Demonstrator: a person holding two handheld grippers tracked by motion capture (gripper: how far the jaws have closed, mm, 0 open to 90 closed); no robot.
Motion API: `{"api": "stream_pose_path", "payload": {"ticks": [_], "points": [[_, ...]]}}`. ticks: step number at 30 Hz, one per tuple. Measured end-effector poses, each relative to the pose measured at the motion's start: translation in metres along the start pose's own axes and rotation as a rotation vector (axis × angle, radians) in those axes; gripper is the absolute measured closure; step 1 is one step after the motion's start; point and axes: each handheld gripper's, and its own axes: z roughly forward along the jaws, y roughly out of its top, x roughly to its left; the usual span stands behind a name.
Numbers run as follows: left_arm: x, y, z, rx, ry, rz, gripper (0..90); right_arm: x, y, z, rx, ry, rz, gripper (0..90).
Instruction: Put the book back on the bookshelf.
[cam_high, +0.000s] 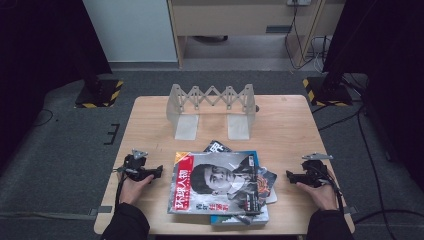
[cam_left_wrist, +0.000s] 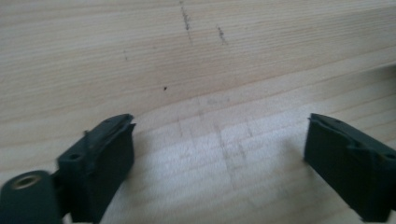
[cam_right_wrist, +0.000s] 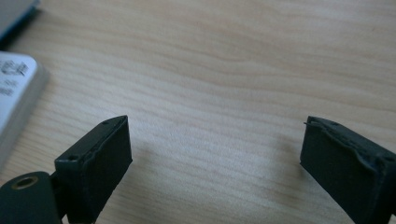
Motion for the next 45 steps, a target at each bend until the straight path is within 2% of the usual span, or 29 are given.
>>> {"api": "stream_pose_path", "payload": {"ticks": [4, 6, 9, 13, 15, 21, 23, 24, 33, 41, 45], "points": [[-0.002, 0.002, -0.013, -0.038, -0.04, -0.045, 12.8, 0.002, 0.006, -0.009, -0.051, 0.002, 0.046, 11.5], [-0.004, 0.002, -0.018, -0.056, -0.033, -0.036, 13.8, 0.006, 0.009, -0.014, -0.059, 0.021, 0.058, 11.3], [-0.009, 0.004, -0.03, -0.102, -0.042, -0.038, 14.1, 0.011, 0.011, -0.019, -0.075, 0.025, 0.063, 12.5], [-0.014, 0.005, -0.037, -0.131, -0.055, -0.032, 14.5, 0.013, 0.015, -0.022, -0.085, 0.024, 0.064, 12.6], [-0.019, 0.004, -0.04, -0.143, -0.063, -0.019, 15.2, 0.015, 0.018, -0.025, -0.087, 0.049, 0.084, 11.4], [-0.028, 0.005, -0.047, -0.161, -0.105, -0.004, 16.6, 0.022, 0.023, -0.033, -0.11, 0.066, 0.086, 11.7], [-0.032, 0.005, -0.05, -0.167, -0.125, 0.004, 17.4, 0.025, 0.026, -0.036, -0.127, 0.077, 0.089, 11.8], [-0.036, 0.005, -0.053, -0.171, -0.139, 0.01, 17.5, 0.03, 0.028, -0.04, -0.143, 0.098, 0.103, 11.8], [-0.047, 0.002, -0.061, -0.174, -0.183, 0.02, 20.3, 0.049, 0.036, -0.054, -0.196, 0.126, 0.063, 12.5], [-0.054, -0.003, -0.067, -0.167, -0.224, 0.017, 23.6, 0.06, 0.039, -0.056, -0.192, 0.161, 0.041, 12.6], [-0.056, -0.007, -0.068, -0.162, -0.236, 0.011, 24.9, 0.071, 0.043, -0.058, -0.202, 0.194, 0.038, 12.8]]}}
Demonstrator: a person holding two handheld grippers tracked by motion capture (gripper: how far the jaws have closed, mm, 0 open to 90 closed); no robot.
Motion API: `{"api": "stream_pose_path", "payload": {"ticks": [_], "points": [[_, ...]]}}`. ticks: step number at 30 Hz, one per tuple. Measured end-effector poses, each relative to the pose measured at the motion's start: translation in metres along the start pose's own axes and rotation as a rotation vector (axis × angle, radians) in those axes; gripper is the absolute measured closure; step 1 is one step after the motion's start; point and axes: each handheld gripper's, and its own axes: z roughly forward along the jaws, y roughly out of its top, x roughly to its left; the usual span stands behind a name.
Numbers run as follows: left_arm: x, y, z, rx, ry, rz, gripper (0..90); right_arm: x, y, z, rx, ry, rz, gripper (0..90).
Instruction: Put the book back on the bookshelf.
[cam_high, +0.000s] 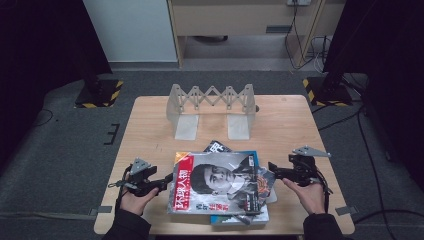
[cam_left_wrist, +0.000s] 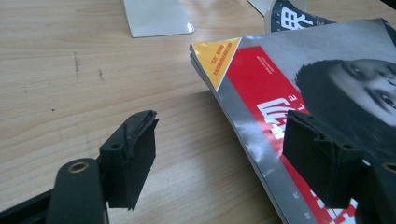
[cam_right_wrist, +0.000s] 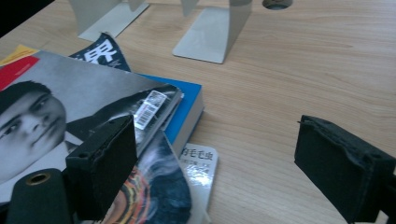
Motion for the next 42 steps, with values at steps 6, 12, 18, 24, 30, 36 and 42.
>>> {"api": "stream_pose_path", "payload": {"ticks": [6, 12, 18, 24, 30, 36, 42], "points": [[-0.002, -0.005, 0.0, 0.021, -0.033, -0.007, 26.7, 0.013, 0.0, 0.004, 0.018, 0.029, -0.013, 12.7], [-0.006, -0.012, -0.002, 0.042, -0.062, -0.015, 27.1, 0.025, 0.0, 0.008, 0.024, 0.063, -0.022, 12.7], [-0.012, -0.019, -0.003, 0.066, -0.075, -0.013, 27.3, 0.038, -0.005, 0.013, 0.041, 0.083, -0.047, 13.5], [-0.016, -0.022, -0.002, 0.094, -0.087, -0.006, 27.7, 0.053, -0.012, 0.021, 0.068, 0.124, -0.075, 16.3], [-0.021, -0.026, 0.001, 0.117, -0.124, -0.008, 26.6, 0.059, -0.018, 0.028, 0.087, 0.162, -0.078, 19.6], [-0.023, -0.028, 0.003, 0.128, -0.147, -0.018, 23.2, 0.062, -0.025, 0.032, 0.115, 0.187, -0.075, 22.3], [-0.023, -0.03, 0.008, 0.143, -0.185, -0.016, 19.2, 0.062, -0.027, 0.033, 0.104, 0.185, -0.079, 22.4]]}}
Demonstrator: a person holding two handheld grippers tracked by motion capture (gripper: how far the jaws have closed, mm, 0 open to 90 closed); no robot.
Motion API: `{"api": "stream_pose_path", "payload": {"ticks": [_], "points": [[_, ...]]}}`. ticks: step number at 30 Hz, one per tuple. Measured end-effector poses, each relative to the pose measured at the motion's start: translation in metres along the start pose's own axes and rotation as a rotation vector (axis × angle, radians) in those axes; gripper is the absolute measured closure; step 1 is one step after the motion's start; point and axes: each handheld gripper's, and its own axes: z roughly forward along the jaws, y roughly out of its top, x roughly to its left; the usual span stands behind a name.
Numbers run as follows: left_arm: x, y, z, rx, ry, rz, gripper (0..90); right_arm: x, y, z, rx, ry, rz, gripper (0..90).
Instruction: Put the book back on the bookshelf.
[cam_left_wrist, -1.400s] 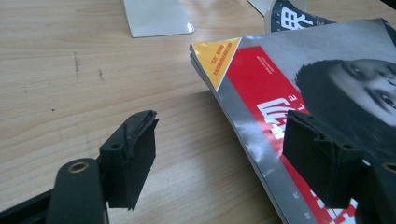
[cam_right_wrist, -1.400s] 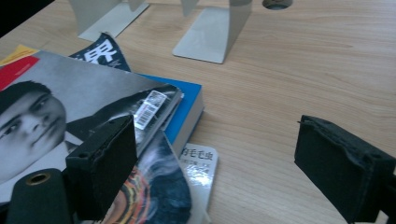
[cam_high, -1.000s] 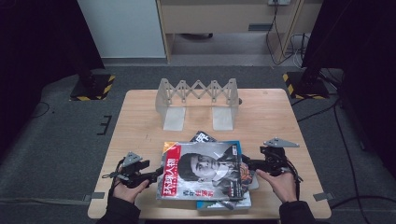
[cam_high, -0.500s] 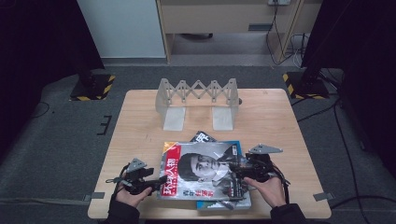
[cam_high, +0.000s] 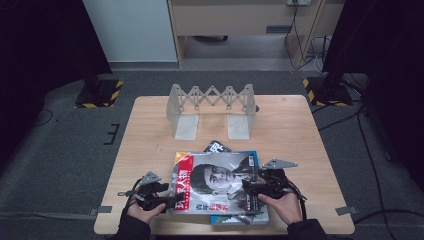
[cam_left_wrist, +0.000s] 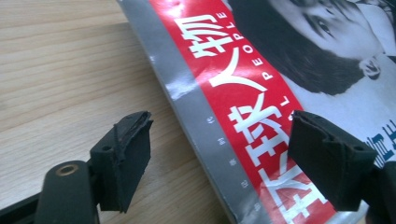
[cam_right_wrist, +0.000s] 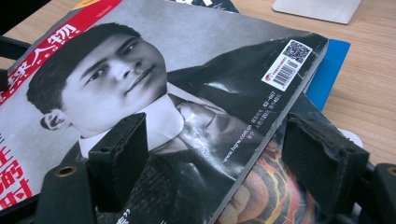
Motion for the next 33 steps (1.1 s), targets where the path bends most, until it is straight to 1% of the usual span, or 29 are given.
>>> {"api": "stream_pose_path", "payload": {"ticks": [4, 6, 10, 11, 13, 15, 16, 17, 19, 20, 21, 23, 24, 25, 28, 29, 30, 31, 32, 33], "points": [[0.001, 0.0, 0.007, 0.016, -0.062, -0.008, 16.6, 0.0, -0.001, 0.001, -0.005, -0.004, -0.001, 22.6], [0.002, 0.0, 0.008, 0.017, -0.068, -0.009, 15.1, 0.0, -0.001, 0.0, -0.007, -0.001, -0.002, 23.1], [0.007, 0.0, 0.01, 0.025, -0.11, -0.049, 14.0, -0.001, -0.002, 0.0, -0.011, 0.001, 0.001, 23.1], [0.008, 0.0, 0.011, 0.028, -0.118, -0.057, 14.4, -0.001, -0.002, 0.0, -0.012, 0.0, -0.002, 23.1], [0.008, 0.0, 0.012, 0.034, -0.148, -0.072, 16.9, -0.001, -0.002, 0.0, -0.012, 0.0, -0.008, 23.0], [0.007, 0.0, 0.011, 0.033, -0.168, -0.07, 18.1, -0.001, -0.002, 0.0, -0.012, 0.0, -0.008, 23.0], [0.006, 0.0, 0.01, 0.034, -0.182, -0.064, 20.0, -0.001, -0.002, 0.0, -0.013, 0.001, -0.009, 23.0], [0.004, 0.0, 0.009, 0.036, -0.185, -0.057, 22.2, -0.001, -0.002, 0.0, -0.015, 0.0, -0.009, 22.9], [0.004, 0.001, 0.005, 0.017, -0.178, -0.051, 26.6, -0.001, -0.003, 0.0, -0.016, -0.002, -0.012, 22.7], [0.004, 0.002, 0.001, -0.001, -0.18, -0.067, 26.6, -0.001, -0.003, 0.0, -0.016, -0.002, -0.012, 22.7], [0.005, 0.002, 0.0, -0.013, -0.183, -0.077, 29.0, -0.001, -0.003, 0.001, -0.016, -0.002, -0.013, 22.7], [0.005, 0.004, -0.005, -0.04, -0.192, -0.089, 33.5, 0.0, -0.003, 0.0, -0.017, -0.001, -0.011, 22.4], [0.005, 0.004, -0.007, -0.054, -0.199, -0.095, 33.9, 0.0, -0.003, 0.0, -0.017, -0.001, -0.011, 22.2], [0.005, 0.005, -0.009, -0.069, -0.208, -0.099, 34.3, 0.0, -0.003, 0.001, -0.018, 0.0, -0.013, 22.0], [0.004, 0.005, -0.011, -0.093, -0.278, -0.123, 36.9, 0.0, -0.004, 0.001, -0.022, 0.0, -0.015, 21.2], [0.003, 0.006, -0.012, -0.106, -0.302, -0.123, 36.9, 0.0, -0.004, 0.001, -0.022, 0.0, -0.015, 21.2], [0.001, 0.006, -0.013, -0.118, -0.316, -0.125, 36.8, 0.0, -0.004, 0.001, -0.024, -0.001, -0.015, 21.2], [-0.001, 0.006, -0.013, -0.129, -0.32, -0.123, 36.8, 0.0, -0.004, 0.001, -0.027, -0.001, -0.009, 21.1], [-0.003, 0.006, -0.013, -0.13, -0.321, -0.124, 36.9, 0.0, -0.004, 0.001, -0.029, 0.0, -0.008, 21.0], [-0.003, 0.006, -0.013, -0.125, -0.313, -0.125, 38.0, 0.0, -0.005, 0.001, -0.027, 0.005, 0.0, 21.0]]}}
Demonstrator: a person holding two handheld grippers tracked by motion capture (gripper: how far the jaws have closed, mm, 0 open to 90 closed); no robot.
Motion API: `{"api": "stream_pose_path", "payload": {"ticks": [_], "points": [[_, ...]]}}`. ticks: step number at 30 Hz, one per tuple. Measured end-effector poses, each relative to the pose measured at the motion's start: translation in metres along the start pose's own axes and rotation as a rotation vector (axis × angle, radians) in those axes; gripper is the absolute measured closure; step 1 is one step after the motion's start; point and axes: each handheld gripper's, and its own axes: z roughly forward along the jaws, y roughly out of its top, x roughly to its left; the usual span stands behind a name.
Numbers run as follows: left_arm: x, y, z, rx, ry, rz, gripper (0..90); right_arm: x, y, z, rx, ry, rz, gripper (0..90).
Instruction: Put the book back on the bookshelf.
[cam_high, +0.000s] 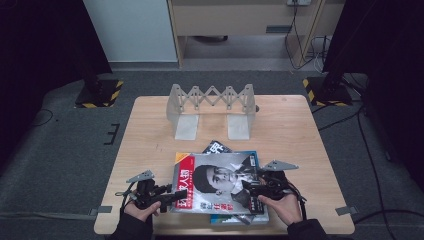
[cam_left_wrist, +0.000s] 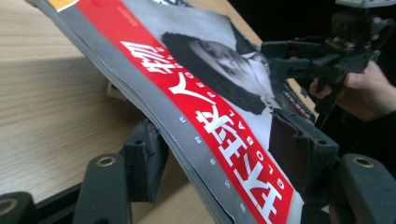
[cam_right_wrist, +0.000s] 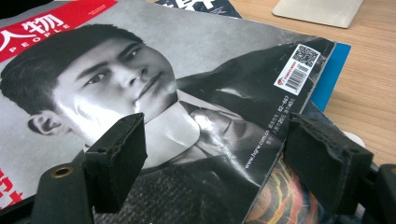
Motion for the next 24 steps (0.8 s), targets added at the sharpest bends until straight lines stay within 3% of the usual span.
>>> {"api": "stream_pose_path", "payload": {"ticks": [4, 7, 9, 12, 15, 18, 24], "points": [[-0.001, 0.0, 0.005, 0.004, 0.022, -0.019, 43.3, 0.0, 0.0, 0.0, -0.007, -0.001, 0.003, 20.9], [-0.002, -0.001, 0.01, 0.056, 0.028, -0.019, 44.1, 0.0, 0.0, 0.0, -0.009, -0.002, 0.007, 20.9], [-0.001, -0.003, 0.012, 0.088, 0.037, -0.036, 44.2, -0.001, 0.0, 0.0, -0.01, -0.002, 0.006, 20.9], [0.0, -0.003, 0.011, 0.092, 0.019, -0.075, 46.4, -0.001, -0.001, 0.0, -0.011, -0.001, 0.006, 20.9], [-0.002, -0.002, 0.01, 0.073, -0.038, -0.103, 53.9, -0.001, -0.001, 0.001, -0.017, -0.001, 0.007, 20.1], [-0.007, 0.001, 0.012, 0.034, -0.074, -0.091, 56.9, 0.0, -0.001, 0.001, -0.014, 0.0, 0.01, 19.5], [-0.008, 0.006, 0.013, 0.02, -0.067, -0.138, 62.9, -0.002, -0.001, 0.001, -0.019, 0.013, 0.019, 19.5]]}}
